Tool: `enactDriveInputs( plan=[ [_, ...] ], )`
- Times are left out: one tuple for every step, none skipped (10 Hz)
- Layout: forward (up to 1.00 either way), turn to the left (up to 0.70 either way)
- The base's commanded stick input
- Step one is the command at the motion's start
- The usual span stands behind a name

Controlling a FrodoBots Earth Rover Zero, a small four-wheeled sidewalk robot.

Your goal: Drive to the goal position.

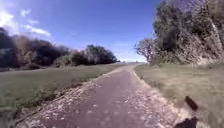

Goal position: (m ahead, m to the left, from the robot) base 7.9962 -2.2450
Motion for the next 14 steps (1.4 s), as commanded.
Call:
enactDriveInputs(
  plan=[
    [1.0,-0.06],
    [1.0,-0.4],
    [1.0,-0.4],
    [1.0,0.02],
    [1.0,0.02],
    [1.0,0.0],
    [1.0,0.0],
    [1.0,0.0],
    [1.0,0.0],
    [1.0,0.0],
    [0.95,-0.37],
    [0.96,-0.38],
    [0.98,-0.3],
    [0.98,-0.12]
  ],
)
